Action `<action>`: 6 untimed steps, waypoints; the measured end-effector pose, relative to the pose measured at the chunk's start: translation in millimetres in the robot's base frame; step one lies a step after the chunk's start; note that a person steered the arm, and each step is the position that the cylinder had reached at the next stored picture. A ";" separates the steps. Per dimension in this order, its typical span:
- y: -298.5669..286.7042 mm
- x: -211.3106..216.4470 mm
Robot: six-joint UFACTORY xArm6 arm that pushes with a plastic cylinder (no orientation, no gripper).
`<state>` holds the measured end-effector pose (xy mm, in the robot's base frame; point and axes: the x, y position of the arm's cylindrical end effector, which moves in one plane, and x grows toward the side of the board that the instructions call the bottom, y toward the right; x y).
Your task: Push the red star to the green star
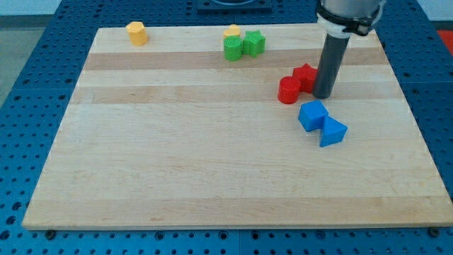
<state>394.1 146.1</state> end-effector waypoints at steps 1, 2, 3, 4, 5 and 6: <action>-10.3 -9.0; -20.3 -21.3; -31.4 -33.5; -37.0 -49.4; -42.6 -68.9; -50.9 -86.3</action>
